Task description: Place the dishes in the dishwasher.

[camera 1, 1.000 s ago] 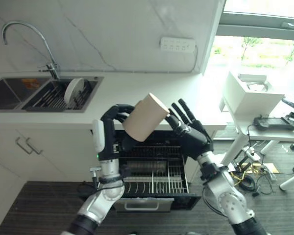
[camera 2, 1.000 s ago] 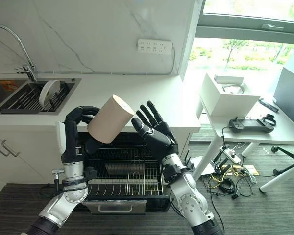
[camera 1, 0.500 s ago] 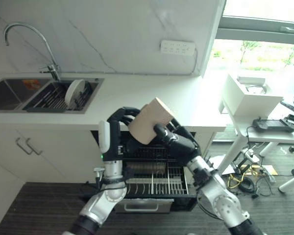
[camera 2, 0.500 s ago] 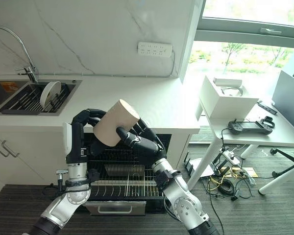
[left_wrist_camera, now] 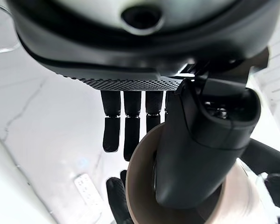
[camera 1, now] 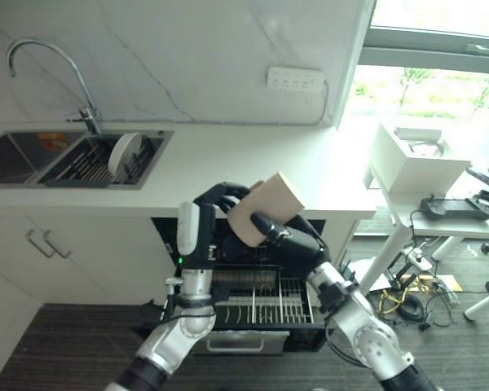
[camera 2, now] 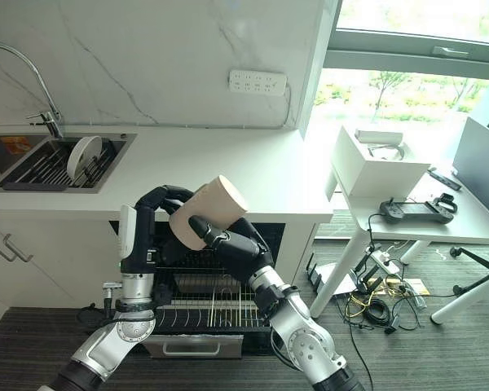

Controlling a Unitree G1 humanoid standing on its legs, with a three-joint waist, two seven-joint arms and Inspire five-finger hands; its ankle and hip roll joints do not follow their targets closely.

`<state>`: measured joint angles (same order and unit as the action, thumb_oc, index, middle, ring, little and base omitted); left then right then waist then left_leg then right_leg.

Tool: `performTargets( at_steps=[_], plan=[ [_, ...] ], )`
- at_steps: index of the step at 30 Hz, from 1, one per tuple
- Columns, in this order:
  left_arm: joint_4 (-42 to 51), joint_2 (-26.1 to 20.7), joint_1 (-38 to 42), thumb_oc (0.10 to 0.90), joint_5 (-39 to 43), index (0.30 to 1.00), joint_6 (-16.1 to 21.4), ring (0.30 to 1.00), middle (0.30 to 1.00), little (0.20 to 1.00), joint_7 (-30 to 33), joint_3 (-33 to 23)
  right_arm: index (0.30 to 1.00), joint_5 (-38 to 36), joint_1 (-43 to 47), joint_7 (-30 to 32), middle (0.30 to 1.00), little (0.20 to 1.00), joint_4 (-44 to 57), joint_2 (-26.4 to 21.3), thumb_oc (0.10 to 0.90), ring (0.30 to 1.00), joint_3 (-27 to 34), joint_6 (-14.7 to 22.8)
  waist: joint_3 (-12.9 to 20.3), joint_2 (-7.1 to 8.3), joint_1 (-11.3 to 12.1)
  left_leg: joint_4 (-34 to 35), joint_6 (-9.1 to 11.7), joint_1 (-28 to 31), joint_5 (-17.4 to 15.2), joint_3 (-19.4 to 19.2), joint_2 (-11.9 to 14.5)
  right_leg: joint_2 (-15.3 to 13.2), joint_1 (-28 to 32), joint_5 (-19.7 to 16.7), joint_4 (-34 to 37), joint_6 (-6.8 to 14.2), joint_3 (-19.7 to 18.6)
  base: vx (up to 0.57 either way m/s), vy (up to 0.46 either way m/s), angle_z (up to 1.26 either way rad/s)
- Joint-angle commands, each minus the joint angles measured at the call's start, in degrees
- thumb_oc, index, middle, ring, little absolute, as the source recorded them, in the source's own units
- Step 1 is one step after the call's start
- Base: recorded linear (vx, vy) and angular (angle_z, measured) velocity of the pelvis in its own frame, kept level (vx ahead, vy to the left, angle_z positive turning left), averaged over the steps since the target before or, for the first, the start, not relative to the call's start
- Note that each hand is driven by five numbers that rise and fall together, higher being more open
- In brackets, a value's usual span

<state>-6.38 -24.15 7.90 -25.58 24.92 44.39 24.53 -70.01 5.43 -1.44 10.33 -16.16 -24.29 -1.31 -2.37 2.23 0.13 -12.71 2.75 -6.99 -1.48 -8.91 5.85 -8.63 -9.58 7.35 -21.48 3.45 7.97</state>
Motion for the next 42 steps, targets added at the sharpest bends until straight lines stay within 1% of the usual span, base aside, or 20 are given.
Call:
performTargets(
  at_steps=[1,7,8,9,10,11,15,18,19,20,22,26,30,32,34,35,37,40,42],
  plan=[
    [0.89,-0.5,8.07,0.4,-2.97,0.3,3.47,0.3,0.3,0.3,-1.75,3.68,0.9,-3.52,6.81,-2.43,0.9,0.9,6.02,4.53,0.8,0.9,1.38,6.11,1.66,0.23,-0.73,-4.48,-1.19,1.33,-8.79,2.11,-0.44,-0.82,3.46,-1.95,4.29,3.62,-0.03,0.0,0.0,0.0],
    [-0.27,-0.49,7.76,0.4,-3.99,0.3,4.39,0.3,0.3,0.3,-2.69,6.64,0.9,-3.88,7.12,0.16,0.9,0.9,6.48,5.58,0.8,0.9,1.68,10.33,1.39,0.08,-0.93,-4.48,-1.25,1.49,-8.96,1.76,-0.4,-0.87,3.45,-1.97,4.29,3.73,-0.22,0.0,0.0,0.0],
    [-0.34,-0.52,7.79,0.4,-4.21,0.3,4.28,0.3,0.3,0.3,-2.58,7.1,0.865,-3.94,7.1,0.79,0.865,0.865,6.48,5.67,0.776,0.865,1.57,11.42,1.38,0.08,-0.96,-4.48,-1.23,1.54,-8.99,1.7,-0.4,-0.87,3.47,-1.98,4.29,3.73,-0.23,0.0,0.0,0.0],
    [-0.48,-0.48,7.8,0.4,-4.43,0.3,4.25,0.3,0.3,0.3,-2.4,7.43,0.549,-3.96,7.15,1.29,0.549,0.549,6.49,5.76,0.566,0.549,1.64,12.22,1.35,0.07,-1.01,-4.48,-1.25,1.6,-9.03,1.63,-0.4,-0.89,3.47,-2.0,4.29,3.75,-0.26,0.0,0.0,0.0],
    [-0.51,-0.45,7.77,0.4,-4.41,0.3,4.21,0.3,0.3,0.3,-2.36,7.65,0.413,-3.82,7.2,2.02,0.413,0.413,6.52,5.86,0.475,0.413,1.77,13.05,1.31,0.03,-1.06,-4.48,-1.28,1.6,-9.05,1.64,-0.43,-0.89,3.45,-2.0,4.29,3.75,-0.3,0.0,0.0,0.0],
    [-0.5,-0.45,7.76,0.4,-4.39,0.3,4.21,0.3,0.3,0.3,-2.35,7.8,0.3,-3.73,7.17,2.69,0.3,0.3,6.56,5.95,0.4,0.3,1.87,13.83,1.28,-0.01,-1.07,-4.48,-1.32,1.6,-9.07,1.65,-0.46,-0.89,3.44,-2.0,4.29,3.74,-0.34,0.0,0.0,0.0],
    [-0.95,-0.34,7.5,0.4,-3.72,0.3,4.14,0.3,0.3,0.3,-1.97,8.55,0.3,-3.01,7.07,4.2,0.3,0.3,6.84,6.41,0.4,0.3,2.46,16.98,1.07,-0.24,-1.12,-4.48,-1.45,1.57,-9.09,1.45,-0.5,-1.0,3.34,-2.08,4.29,3.76,-0.37,0.0,0.0,0.0],
    [-1.52,-0.3,6.91,0.4,-2.11,0.3,4.71,0.3,0.3,0.3,-1.23,8.3,0.3,-2.22,7.1,5.1,0.3,0.3,7.25,6.34,0.4,0.3,2.93,17.89,0.95,-0.26,-1.07,-4.48,-1.48,1.58,-9.11,1.38,-0.5,-1.05,3.34,-2.08,4.29,3.71,-0.32,0.0,0.0,0.0],
    [-1.76,-0.18,6.69,0.494,-1.18,0.441,5.0,0.441,0.441,0.441,-1.56,8.02,0.3,-2.02,7.08,5.2,0.3,0.3,7.2,6.36,0.4,0.3,3.19,18.23,0.91,-0.27,-1.0,-4.48,-1.51,1.58,-9.13,1.4,-0.52,-1.06,3.36,-2.07,4.29,3.7,-0.27,0.0,0.0,0.0],
    [-1.94,-0.03,6.17,0.8,0.05,0.9,5.12,0.9,0.9,0.9,-2.52,7.64,0.3,-1.72,7.04,5.54,0.3,0.3,7.25,6.32,0.4,0.3,3.81,18.57,0.83,-0.29,-0.93,-4.48,-1.48,1.6,-9.12,1.42,-0.52,-1.11,3.41,-2.08,4.29,3.69,-0.22,0.0,0.0,0.0],
    [-2.18,0.21,5.36,0.8,1.86,0.9,5.34,0.9,0.9,0.9,-3.58,7.2,0.3,-0.74,7.02,6.03,0.3,0.3,7.14,6.32,0.4,0.3,4.41,19.4,0.76,-0.28,-0.78,-4.48,-1.51,1.6,-9.12,1.47,-0.56,-1.13,3.45,-2.09,4.29,3.65,-0.11,0.0,0.0,0.0],
    [-2.53,0.12,4.13,0.8,4.38,0.9,6.03,0.9,0.9,0.9,-3.33,6.02,0.3,0.85,6.82,6.21,0.3,0.3,6.98,6.01,0.4,0.3,5.51,19.92,0.7,-0.34,-0.67,-4.48,-1.49,1.62,-9.13,1.5,-0.54,-1.18,3.47,-2.07,4.29,3.6,0.03,0.0,0.0,0.0],
    [-3.19,-0.28,0.37,0.8,9.34,0.9,5.71,0.9,0.9,0.9,-1.52,0.5,0.3,2.81,4.96,6.36,0.3,0.3,6.98,4.9,0.4,0.3,8.89,20.49,0.58,-0.44,-0.11,-4.48,-1.54,1.63,-9.09,1.81,-0.65,-1.17,3.63,-1.95,4.29,3.42,0.23,0.0,0.0,0.0],
    [-3.72,-0.25,-2.59,0.8,14.58,0.9,5.94,0.9,0.9,0.9,-0.66,-4.36,0.3,2.95,3.56,5.48,0.3,0.3,6.55,4.31,0.4,0.3,11.58,21.04,0.49,-0.5,0.35,-4.48,-1.52,1.65,-9.02,2.08,-0.69,-1.17,3.83,-1.86,4.29,3.25,0.5,0.0,0.0,0.0],
    [-3.99,0.17,-4.54,0.8,17.33,0.9,6.58,0.9,0.9,0.9,-0.17,-8.15,0.3,2.82,2.7,5.18,0.3,0.3,6.42,4.07,0.4,0.3,13.51,21.46,0.39,-0.53,0.71,-4.48,-1.5,1.63,-8.96,2.41,-0.8,-1.17,3.93,-1.82,4.29,3.08,0.68,0.0,0.006,0.02],
    [-4.0,0.57,-5.83,0.8,19.3,0.9,6.96,0.9,0.9,0.9,-0.33,-11.37,0.3,2.99,2.28,5.3,0.3,0.3,6.52,4.01,0.4,0.3,15.12,21.5,0.38,-0.58,0.93,-4.48,-1.45,1.61,-8.89,2.66,-0.85,-1.19,4.03,-1.79,4.29,2.93,0.88,0.0,0.014,0.07],
    [-4.33,1.17,-6.88,0.8,21.89,0.9,7.65,0.9,0.9,0.9,-1.44,-14.42,0.3,3.35,2.0,5.64,0.3,0.3,6.76,4.08,0.4,0.3,16.91,21.39,0.45,-0.62,1.03,-4.48,-1.37,1.58,-8.81,2.99,-0.94,-1.21,4.11,-1.73,4.29,2.84,1.0,0.0,0.015,0.07],
    [-5.23,1.47,-7.59,0.8,22.62,0.9,6.95,0.9,0.9,0.9,-2.27,-17.23,0.3,4.36,1.7,5.81,0.3,0.3,6.92,4.19,0.4,0.3,18.71,21.05,0.78,-0.67,1.0,-4.48,-1.26,1.64,-8.75,3.19,-0.99,-1.18,4.26,-1.57,4.29,2.74,1.08,0.02,0.012,0.06],
    [-5.88,1.3,-8.0,0.8,22.83,0.9,7.12,0.9,0.9,0.9,-2.41,-18.43,0.3,5.22,1.4,5.73,0.3,0.3,6.79,3.95,0.4,0.3,19.34,21.1,0.93,-0.72,0.96,-4.48,-1.2,1.62,-8.67,3.27,-1.04,-1.14,4.28,-1.51,4.29,2.71,1.09,0.01,0.005,0.02]
  ],
)
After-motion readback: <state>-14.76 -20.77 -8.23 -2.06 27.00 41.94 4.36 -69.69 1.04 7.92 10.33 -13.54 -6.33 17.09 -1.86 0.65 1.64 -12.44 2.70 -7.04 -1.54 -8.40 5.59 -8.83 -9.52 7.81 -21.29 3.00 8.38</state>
